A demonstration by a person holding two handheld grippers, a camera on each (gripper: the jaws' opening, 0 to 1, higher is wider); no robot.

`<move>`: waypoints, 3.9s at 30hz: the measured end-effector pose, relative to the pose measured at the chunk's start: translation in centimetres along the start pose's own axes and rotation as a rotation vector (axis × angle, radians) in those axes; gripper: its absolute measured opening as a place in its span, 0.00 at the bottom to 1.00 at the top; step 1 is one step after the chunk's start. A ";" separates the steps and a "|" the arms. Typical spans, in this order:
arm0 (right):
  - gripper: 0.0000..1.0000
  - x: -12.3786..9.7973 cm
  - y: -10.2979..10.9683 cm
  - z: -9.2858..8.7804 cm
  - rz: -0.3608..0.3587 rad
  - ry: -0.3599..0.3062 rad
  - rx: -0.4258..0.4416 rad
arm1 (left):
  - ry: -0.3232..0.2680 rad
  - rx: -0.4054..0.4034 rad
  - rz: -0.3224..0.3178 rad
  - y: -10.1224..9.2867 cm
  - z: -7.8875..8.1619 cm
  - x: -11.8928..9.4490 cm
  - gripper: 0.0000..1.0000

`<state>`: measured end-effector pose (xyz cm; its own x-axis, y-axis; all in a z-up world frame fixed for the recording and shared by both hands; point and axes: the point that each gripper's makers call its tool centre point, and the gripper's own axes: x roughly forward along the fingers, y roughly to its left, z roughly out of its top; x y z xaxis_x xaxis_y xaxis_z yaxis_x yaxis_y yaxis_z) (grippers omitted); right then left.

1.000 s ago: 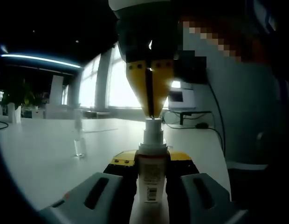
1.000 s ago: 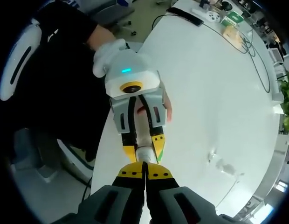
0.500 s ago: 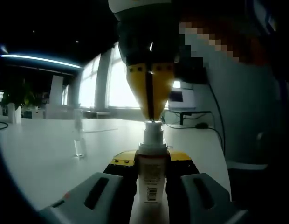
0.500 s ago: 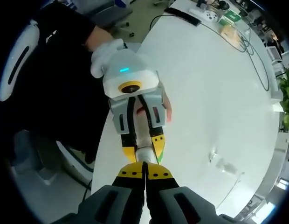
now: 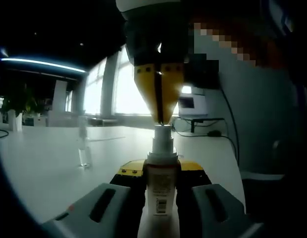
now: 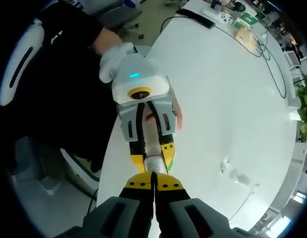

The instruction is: Clamp pump bottle remove cover press pump head put on cover

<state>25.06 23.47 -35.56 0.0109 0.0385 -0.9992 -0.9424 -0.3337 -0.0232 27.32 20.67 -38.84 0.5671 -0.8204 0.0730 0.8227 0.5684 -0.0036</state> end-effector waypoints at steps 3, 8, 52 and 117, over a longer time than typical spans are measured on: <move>0.00 0.0 0.0 0.0 0.000 0.001 0.001 | 0.000 0.000 0.000 0.0 0.0 0.0 0.14; 0.00 0.0 0.0 0.0 -0.001 0.002 0.003 | 0.000 0.001 0.000 0.0 0.0 0.0 0.14; 0.00 0.3 0.0 0.0 -0.017 -0.001 0.009 | 0.000 -0.001 0.001 0.0 0.0 0.0 0.14; 0.00 0.2 0.0 -0.2 -0.005 0.027 0.028 | -0.001 0.000 0.000 0.1 0.0 0.0 0.14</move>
<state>25.15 23.31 -35.76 0.0243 0.0142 -0.9996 -0.9514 -0.3068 -0.0275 27.39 20.73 -38.83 0.5672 -0.8202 0.0741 0.8226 0.5686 -0.0033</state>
